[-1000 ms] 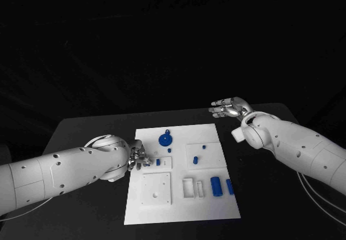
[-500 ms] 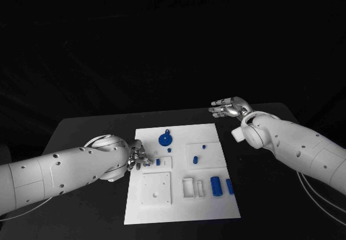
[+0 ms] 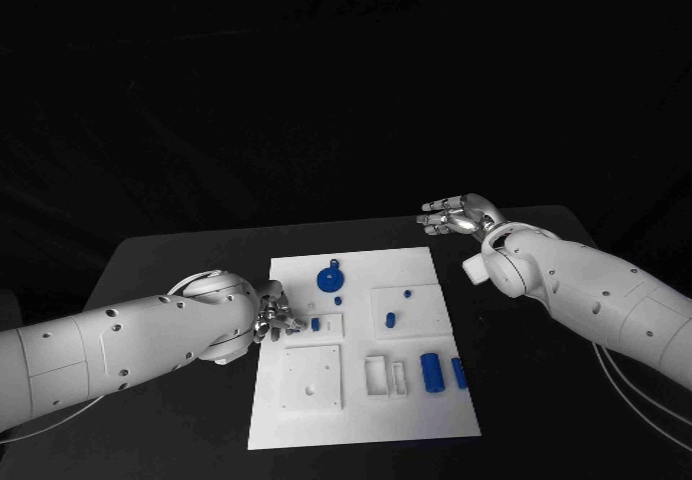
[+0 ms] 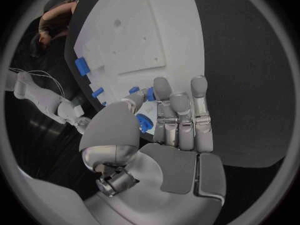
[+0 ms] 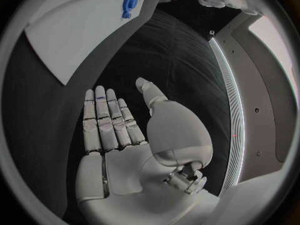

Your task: Assemble the parts on the task board

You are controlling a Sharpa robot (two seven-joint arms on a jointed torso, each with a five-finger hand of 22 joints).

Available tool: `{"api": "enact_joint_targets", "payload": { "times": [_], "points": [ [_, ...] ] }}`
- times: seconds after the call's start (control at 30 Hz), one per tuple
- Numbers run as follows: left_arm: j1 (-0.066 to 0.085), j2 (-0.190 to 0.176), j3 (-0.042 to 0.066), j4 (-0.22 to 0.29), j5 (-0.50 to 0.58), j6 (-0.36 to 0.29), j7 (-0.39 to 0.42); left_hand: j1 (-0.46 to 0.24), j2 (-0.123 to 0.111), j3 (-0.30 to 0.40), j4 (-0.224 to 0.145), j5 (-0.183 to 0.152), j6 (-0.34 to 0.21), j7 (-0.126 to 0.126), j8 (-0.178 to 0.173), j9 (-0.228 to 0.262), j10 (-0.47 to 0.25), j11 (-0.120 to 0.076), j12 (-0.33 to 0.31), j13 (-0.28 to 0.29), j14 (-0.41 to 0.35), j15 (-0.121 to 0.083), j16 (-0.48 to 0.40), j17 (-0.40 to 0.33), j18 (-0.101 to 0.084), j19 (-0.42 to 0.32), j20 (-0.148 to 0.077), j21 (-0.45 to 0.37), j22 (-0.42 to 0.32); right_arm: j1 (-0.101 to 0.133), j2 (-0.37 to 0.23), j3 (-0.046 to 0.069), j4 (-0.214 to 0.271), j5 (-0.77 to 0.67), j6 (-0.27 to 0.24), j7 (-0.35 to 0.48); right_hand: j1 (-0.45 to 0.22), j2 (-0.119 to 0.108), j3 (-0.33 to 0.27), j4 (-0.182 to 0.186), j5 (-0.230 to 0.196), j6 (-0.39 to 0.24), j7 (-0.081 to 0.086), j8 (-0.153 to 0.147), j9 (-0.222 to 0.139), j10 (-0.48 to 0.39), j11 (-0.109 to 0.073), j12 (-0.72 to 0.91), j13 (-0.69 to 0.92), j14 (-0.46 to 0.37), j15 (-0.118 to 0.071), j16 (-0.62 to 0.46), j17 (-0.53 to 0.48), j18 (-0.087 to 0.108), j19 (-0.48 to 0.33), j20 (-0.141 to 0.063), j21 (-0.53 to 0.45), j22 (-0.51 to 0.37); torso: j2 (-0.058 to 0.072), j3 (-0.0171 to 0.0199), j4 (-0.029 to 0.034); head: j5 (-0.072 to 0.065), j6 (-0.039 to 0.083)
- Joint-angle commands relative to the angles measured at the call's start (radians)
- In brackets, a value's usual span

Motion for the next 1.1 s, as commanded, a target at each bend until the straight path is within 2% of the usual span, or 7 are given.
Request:
{"api": "enact_joint_targets", "payload": {
  "times": [0.03,0.23,0.43,0.47,0.5,0.63,1.1],
  "points": [
    [-0.003,0.002,-0.002,-0.001,0.000,0.020,-0.008,0.003,-0.002,-0.001,0.007,-0.005,0.002,0.002,-0.007,0.001,0.008,0.003,-0.006,0.001,0.006,-0.001,-0.004,0.002,-0.016,0.009,-0.001,-0.006,0.019,0.000,0.001,0.001,0.001,0.000,0.014,0.006,-0.002,0.002,0.006,0.001,0.003,-0.001,-0.001,-0.004,-0.001,-0.004,-0.003,-0.004,-0.002,-0.007,0.001,-0.005,-0.002,-0.015,-0.005,0.000,0.001,-0.002,0.000,-0.0002,0.0000,0.000,0.002],
    [-0.003,0.003,-0.002,-0.007,0.000,0.015,-0.009,0.000,-0.003,-0.002,0.016,-0.009,0.002,0.002,-0.007,0.001,0.008,0.003,-0.006,0.001,0.007,-0.001,-0.004,0.002,-0.016,0.009,-0.001,-0.006,0.019,0.000,0.002,0.001,0.000,0.000,0.014,0.006,-0.002,0.002,0.006,0.001,0.003,-0.001,-0.001,-0.004,-0.001,-0.004,-0.003,-0.004,-0.002,-0.007,0.001,-0.005,-0.002,-0.015,-0.005,0.000,0.001,-0.002,0.000,-0.0001,-0.0005,-0.001,0.005],
    [-0.003,0.005,-0.002,-0.016,0.000,0.007,-0.008,0.000,-0.015,-0.003,0.038,-0.015,0.002,0.003,-0.006,0.003,0.008,0.003,-0.006,0.001,0.007,0.000,-0.005,0.001,-0.016,0.010,-0.001,-0.007,0.019,0.000,0.001,0.001,0.001,0.000,0.014,0.006,-0.002,0.002,0.006,0.001,0.003,-0.001,-0.001,-0.004,-0.001,-0.004,-0.003,-0.004,-0.002,-0.007,0.001,-0.005,-0.002,-0.015,-0.005,0.000,0.001,-0.002,0.001,-0.0004,-0.0001,-0.004,0.009],
    [-0.003,0.006,-0.002,-0.017,0.000,0.006,-0.008,-0.001,-0.023,-0.005,0.047,-0.021,0.003,0.003,-0.006,0.003,0.008,0.003,-0.007,0.001,0.007,0.000,-0.006,0.001,-0.015,0.010,0.000,-0.008,0.019,0.000,0.001,0.001,0.001,0.000,0.014,0.005,-0.002,0.002,0.006,0.001,0.003,-0.001,-0.001,-0.004,-0.001,-0.004,-0.003,-0.004,-0.002,-0.007,0.001,-0.005,-0.002,-0.015,-0.005,0.000,0.001,-0.002,0.001,-0.0004,-0.0002,-0.004,0.009],
    [-0.003,0.007,-0.002,-0.018,0.000,0.004,-0.007,-0.005,-0.029,-0.011,0.057,-0.067,0.004,0.004,-0.005,0.003,0.007,0.004,-0.007,0.001,0.006,0.000,-0.007,0.000,-0.016,0.010,0.000,-0.009,0.019,0.000,0.001,0.001,0.001,0.000,0.013,0.005,-0.002,0.002,0.006,0.001,0.003,-0.001,-0.001,-0.004,-0.001,-0.004,-0.003,-0.004,-0.002,-0.007,0.001,-0.005,-0.002,-0.015,-0.005,0.000,0.001,-0.002,0.001,-0.0004,-0.0006,-0.006,0.010],
    [-0.003,0.009,-0.001,-0.022,0.000,0.004,-0.006,0.003,-0.045,-0.014,0.094,-0.080,0.004,0.006,-0.003,0.003,0.006,0.005,-0.007,0.001,0.004,0.002,-0.008,-0.001,-0.015,0.009,0.002,-0.011,0.019,0.000,0.001,0.001,0.001,0.000,0.013,0.005,-0.002,0.002,0.006,0.001,0.003,-0.001,-0.001,-0.004,-0.001,-0.004,-0.003,-0.004,-0.002,-0.007,0.001,-0.005,-0.002,-0.015,-0.005,0.000,0.001,-0.002,0.000,-0.0003,-0.0013,-0.007,0.007],
    [-0.003,0.013,-0.001,-0.024,0.011,0.016,-0.004,0.002,-0.058,-0.033,0.104,-0.097,0.004,0.008,-0.004,0.002,0.004,0.007,-0.007,0.001,0.003,0.003,-0.008,-0.001,-0.014,0.008,0.003,-0.013,0.019,0.000,0.000,0.001,0.001,-0.001,0.014,0.005,-0.003,0.001,0.003,0.002,0.004,-0.001,-0.001,-0.004,-0.001,-0.003,-0.003,-0.004,-0.002,-0.008,0.001,-0.005,-0.002,-0.015,-0.004,0.000,0.001,-0.002,0.000,-0.0008,0.0003,-0.008,0.001]
  ]
}}
